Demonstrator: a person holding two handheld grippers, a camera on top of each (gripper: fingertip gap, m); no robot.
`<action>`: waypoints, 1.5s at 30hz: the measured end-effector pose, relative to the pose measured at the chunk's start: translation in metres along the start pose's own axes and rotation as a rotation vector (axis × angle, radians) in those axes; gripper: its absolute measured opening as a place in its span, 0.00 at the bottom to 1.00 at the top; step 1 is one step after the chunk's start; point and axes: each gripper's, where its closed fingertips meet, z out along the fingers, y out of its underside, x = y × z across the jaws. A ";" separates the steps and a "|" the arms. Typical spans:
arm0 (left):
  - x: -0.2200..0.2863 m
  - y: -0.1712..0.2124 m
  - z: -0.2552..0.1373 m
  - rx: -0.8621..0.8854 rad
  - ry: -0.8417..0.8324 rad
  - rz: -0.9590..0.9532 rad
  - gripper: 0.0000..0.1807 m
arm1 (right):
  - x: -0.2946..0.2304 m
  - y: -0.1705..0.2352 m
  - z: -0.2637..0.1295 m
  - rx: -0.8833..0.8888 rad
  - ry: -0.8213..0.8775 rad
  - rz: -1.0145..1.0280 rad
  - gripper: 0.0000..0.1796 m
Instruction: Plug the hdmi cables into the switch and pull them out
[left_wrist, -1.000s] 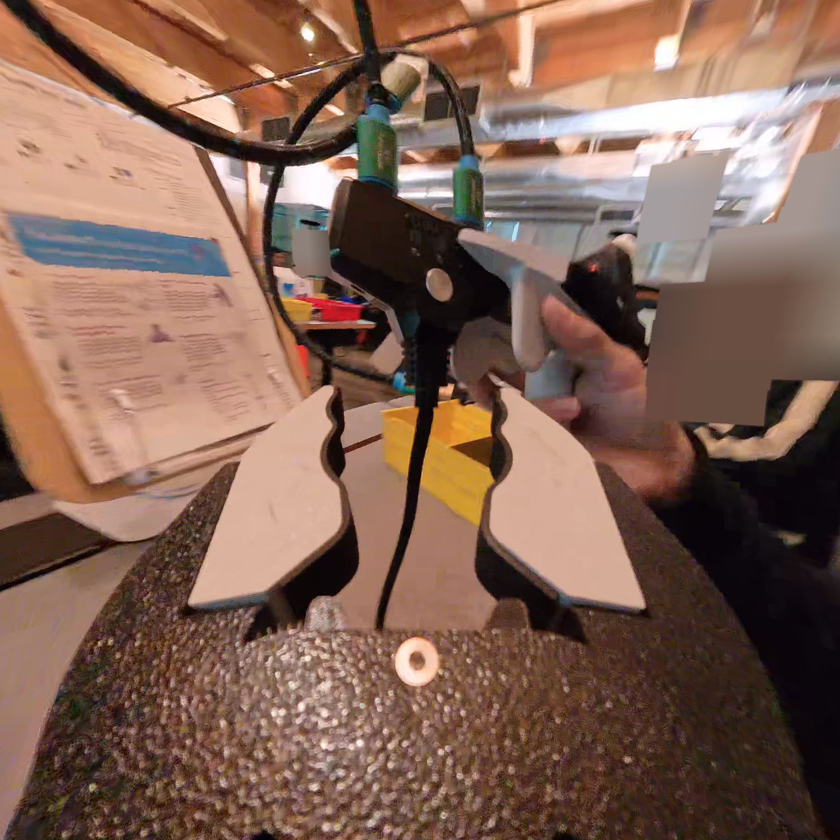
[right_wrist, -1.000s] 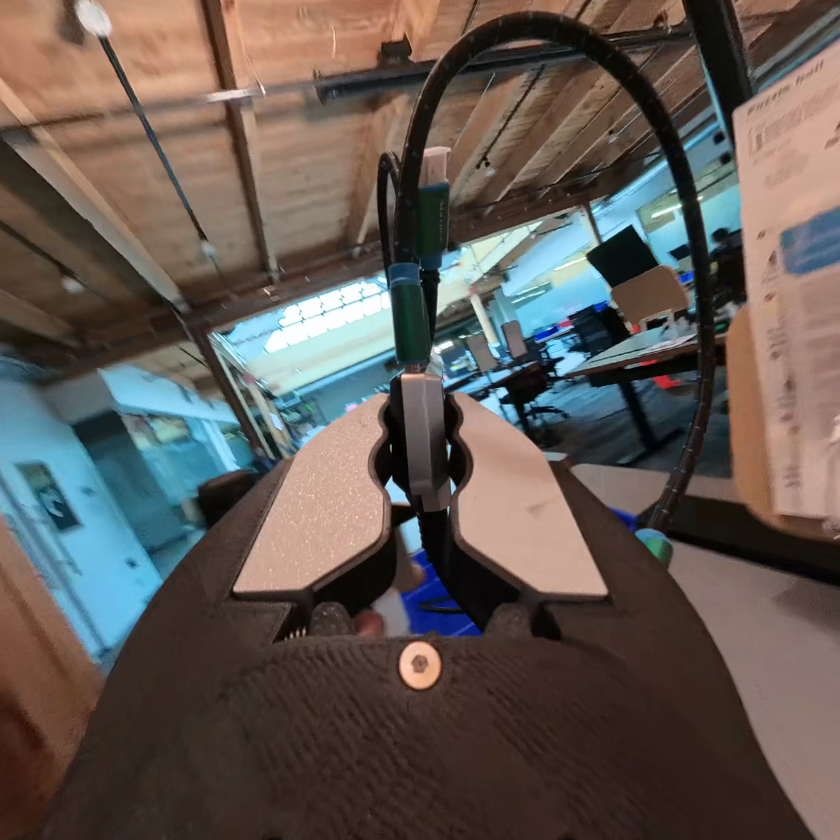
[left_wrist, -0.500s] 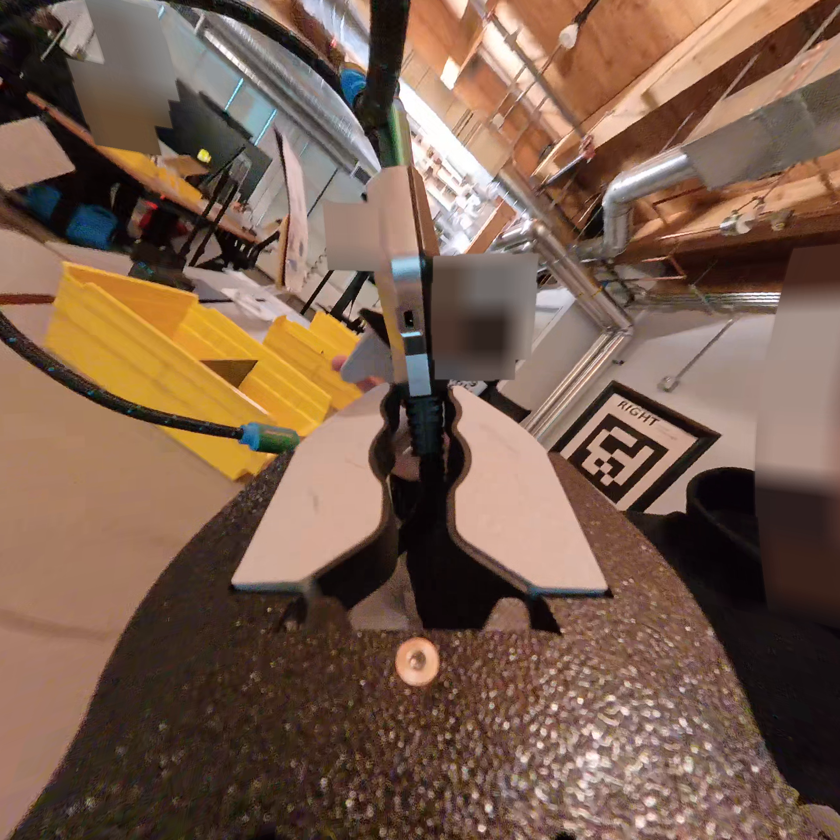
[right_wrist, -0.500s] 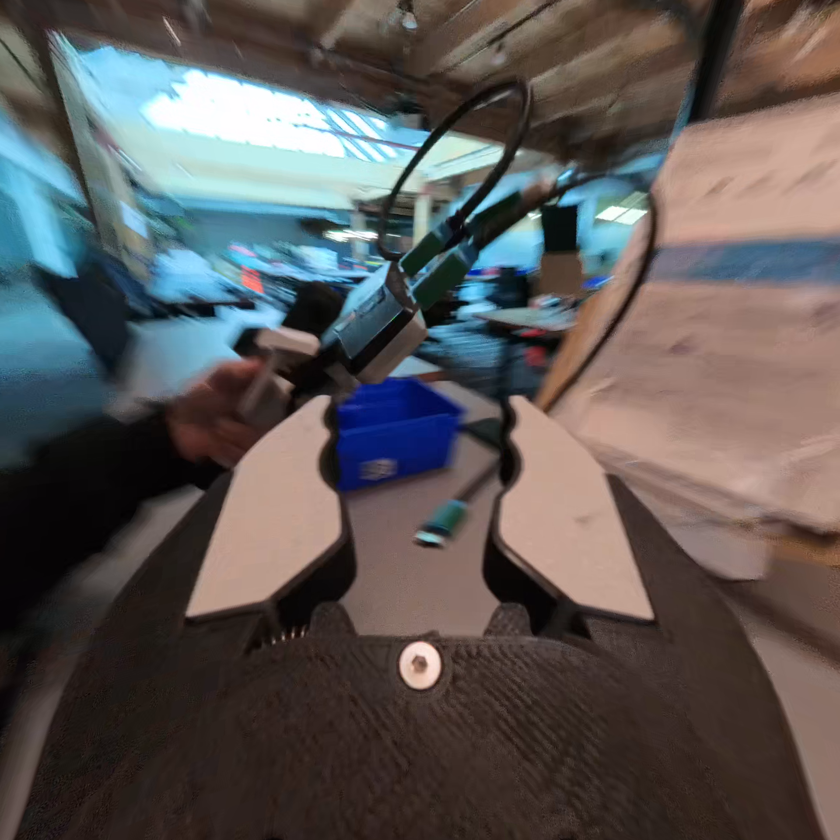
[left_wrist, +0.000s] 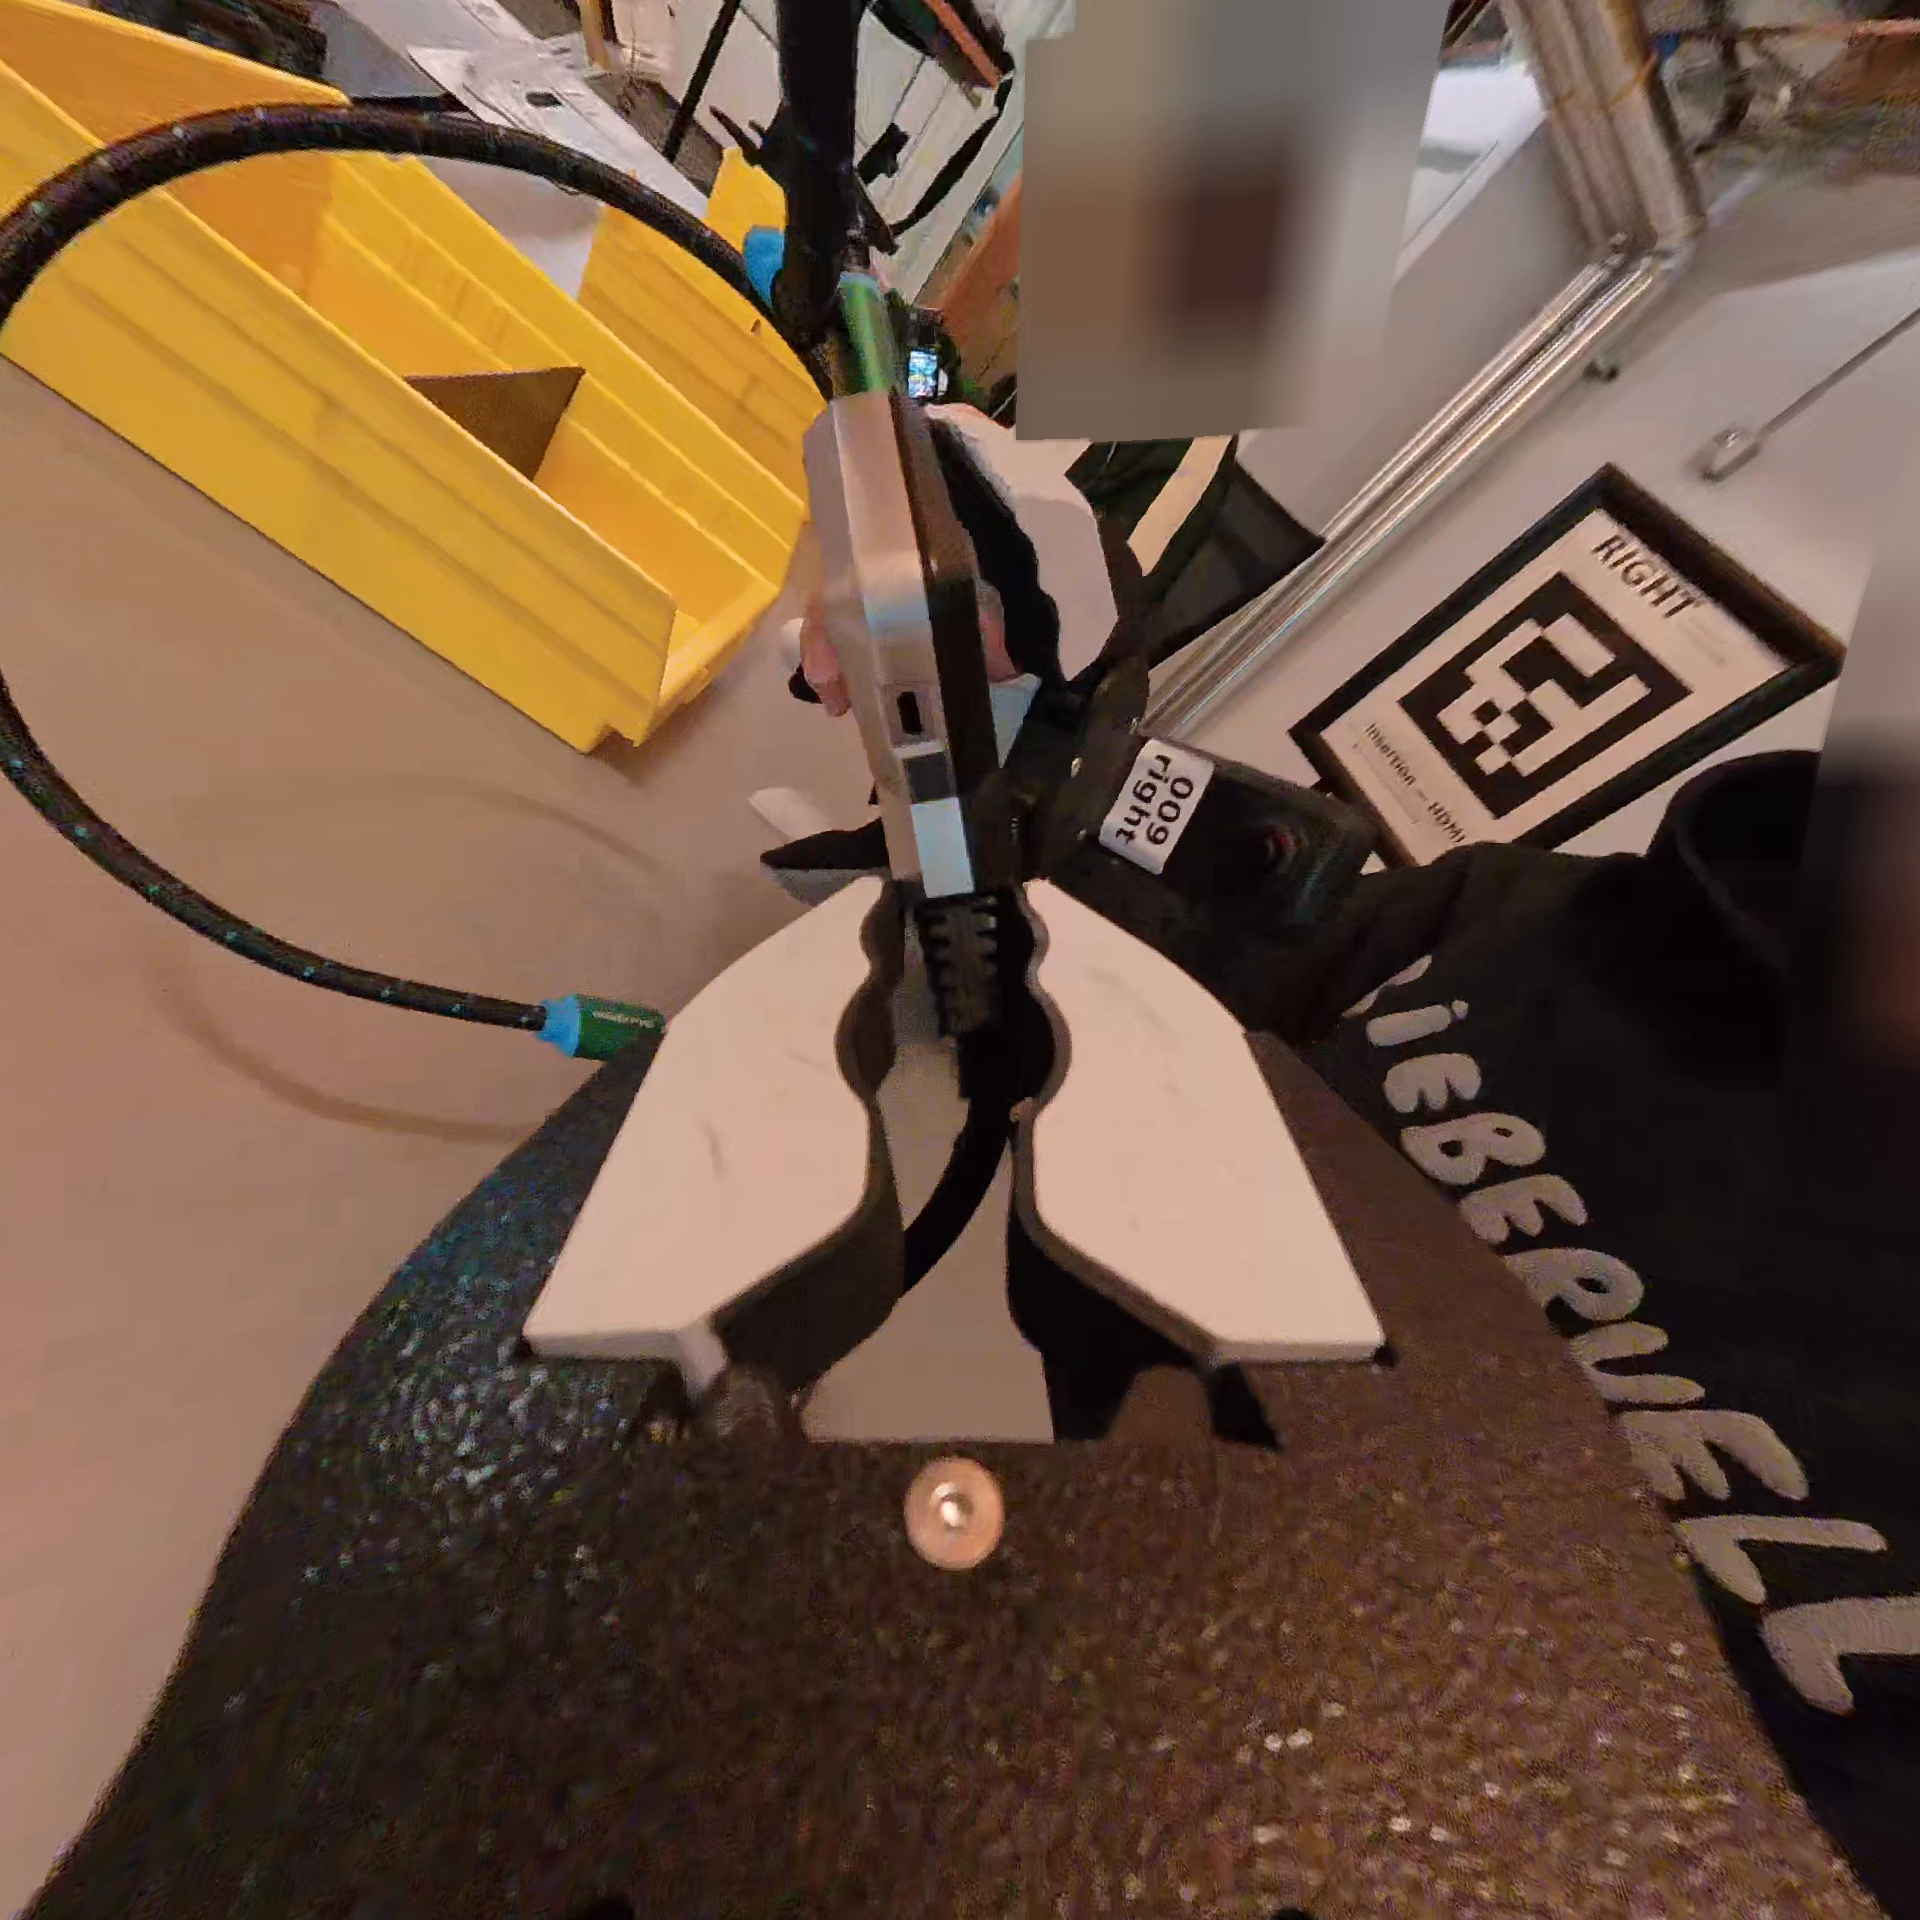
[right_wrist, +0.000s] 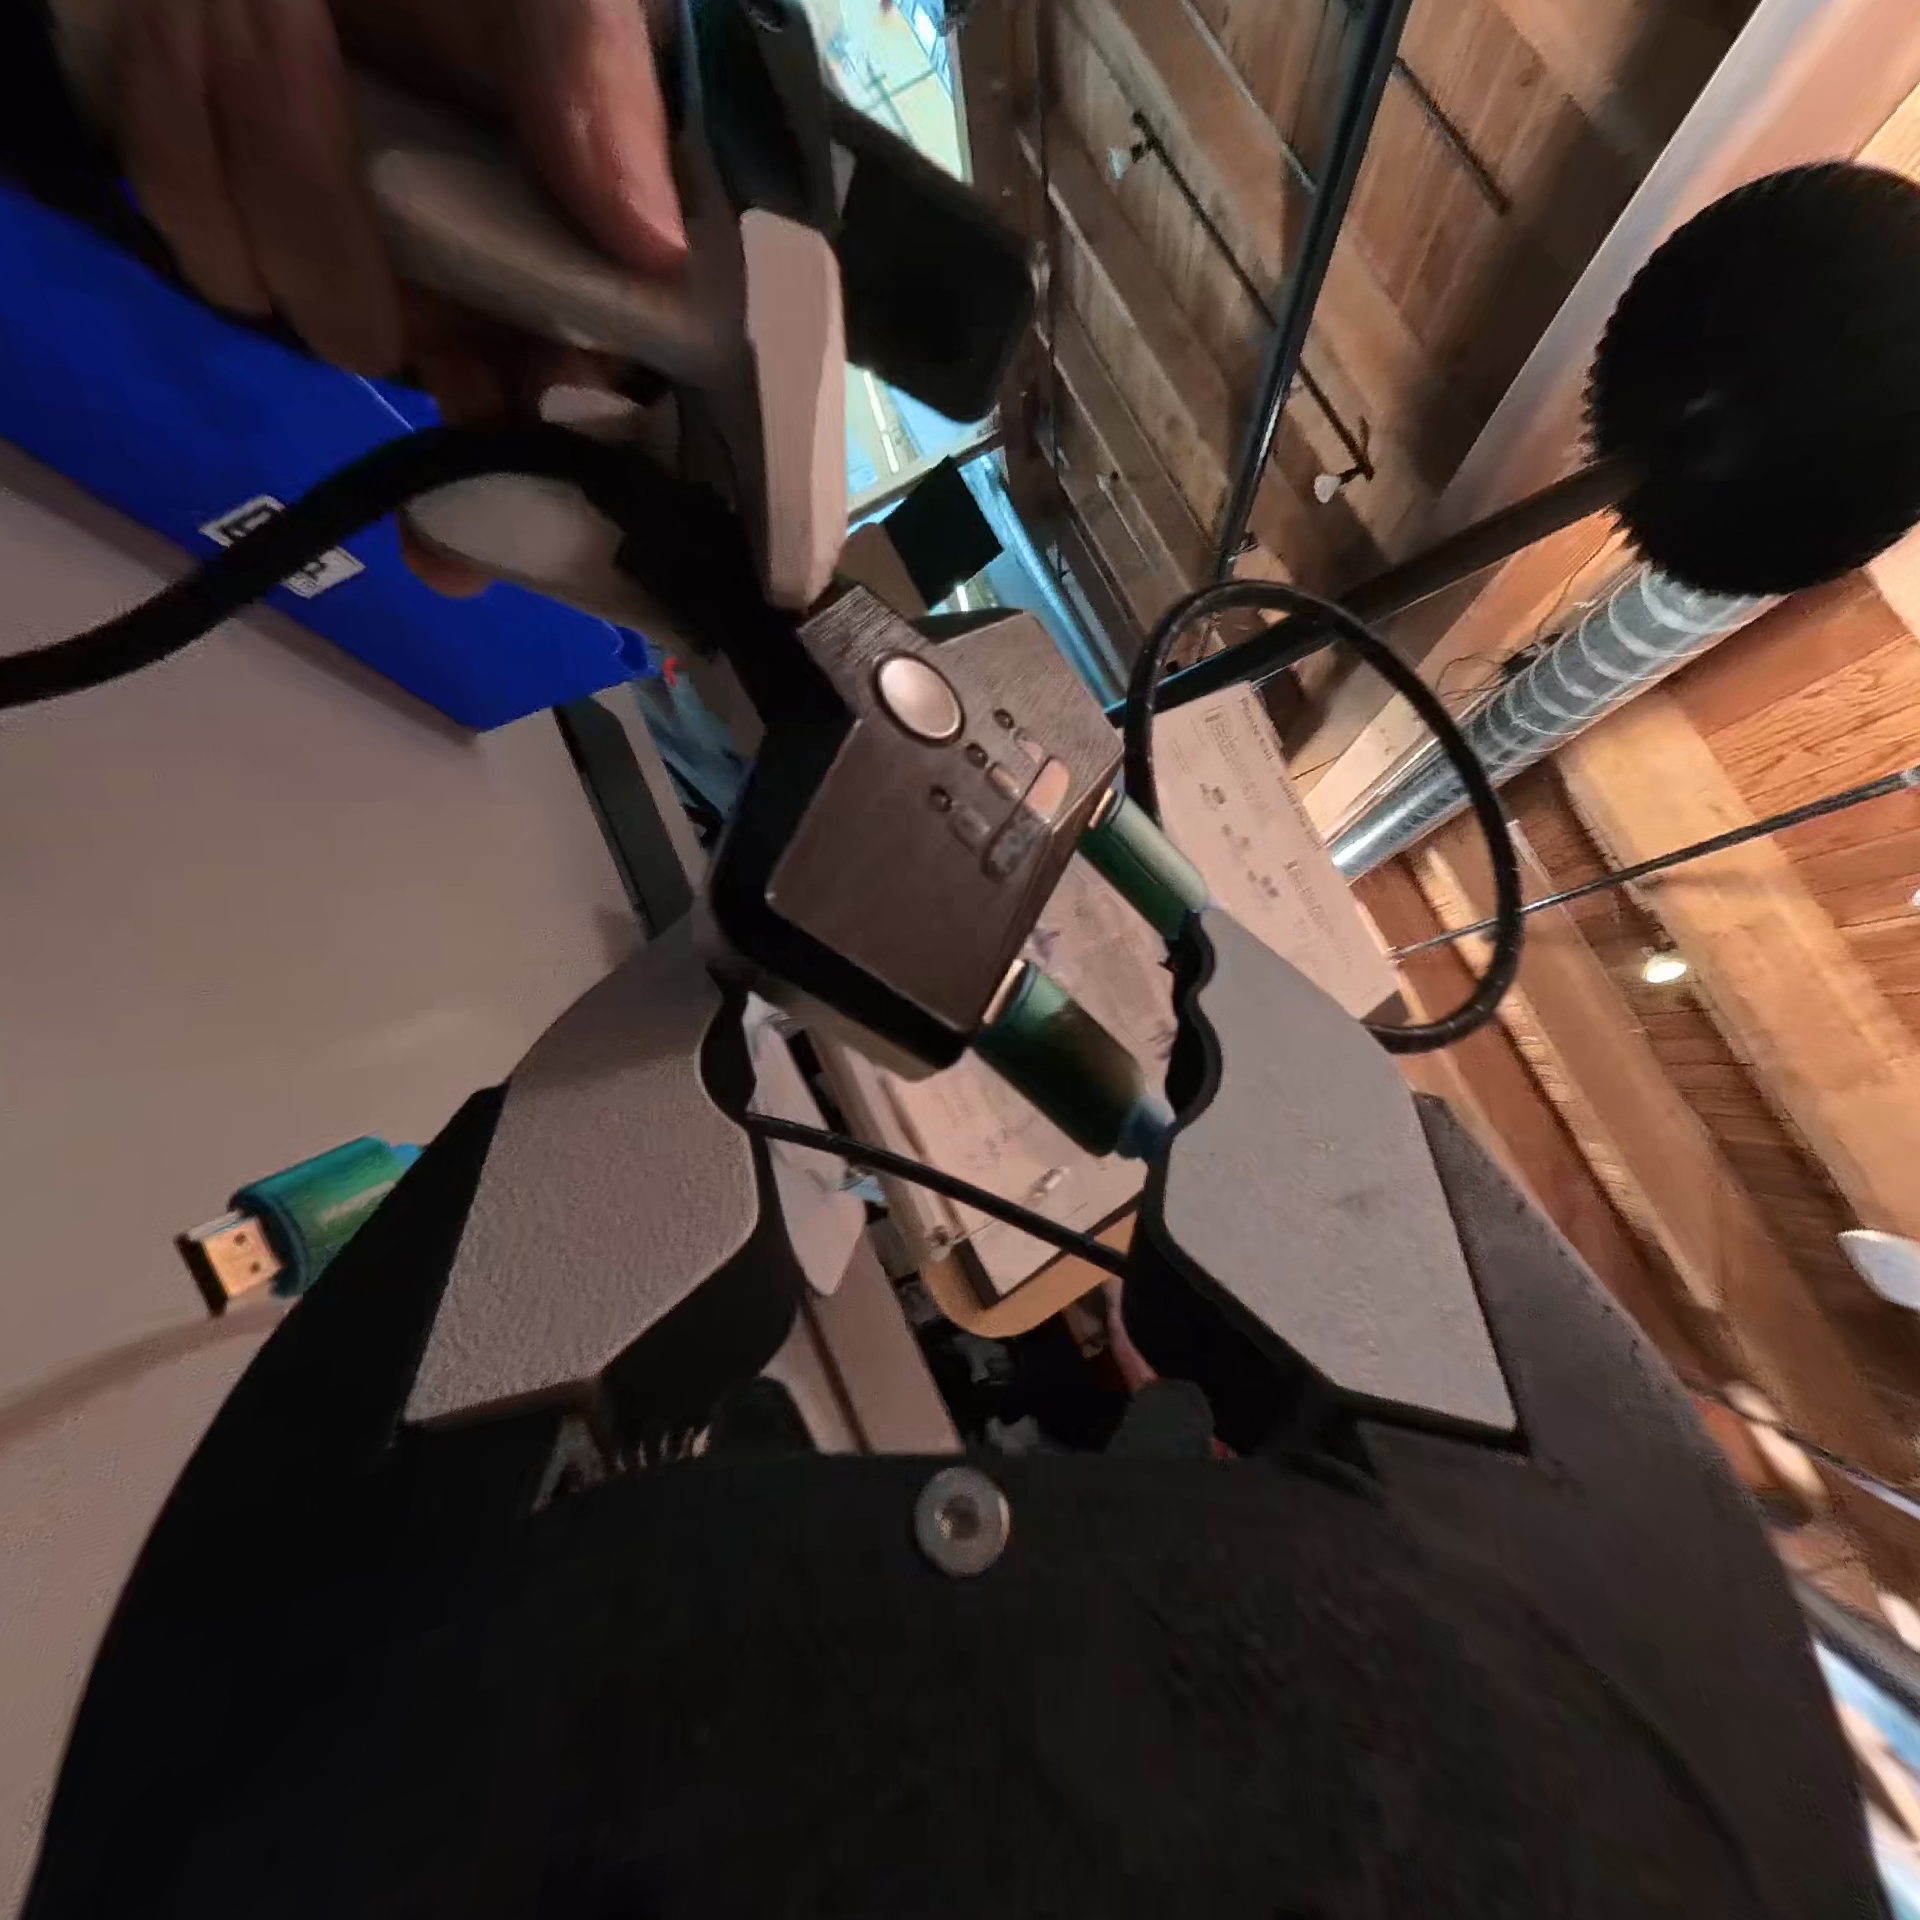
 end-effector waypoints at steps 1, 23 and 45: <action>-0.003 0.000 0.001 -0.008 -0.023 0.031 0.10 | -0.003 0.004 0.000 -0.017 -0.015 0.037 0.46; -0.046 -0.008 0.028 -0.124 -0.418 0.409 0.12 | -0.024 0.052 0.009 -0.202 -0.093 0.392 0.34; -0.033 -0.034 0.006 0.249 -1.047 1.308 0.20 | -0.015 0.046 0.010 -0.456 -0.295 0.643 0.33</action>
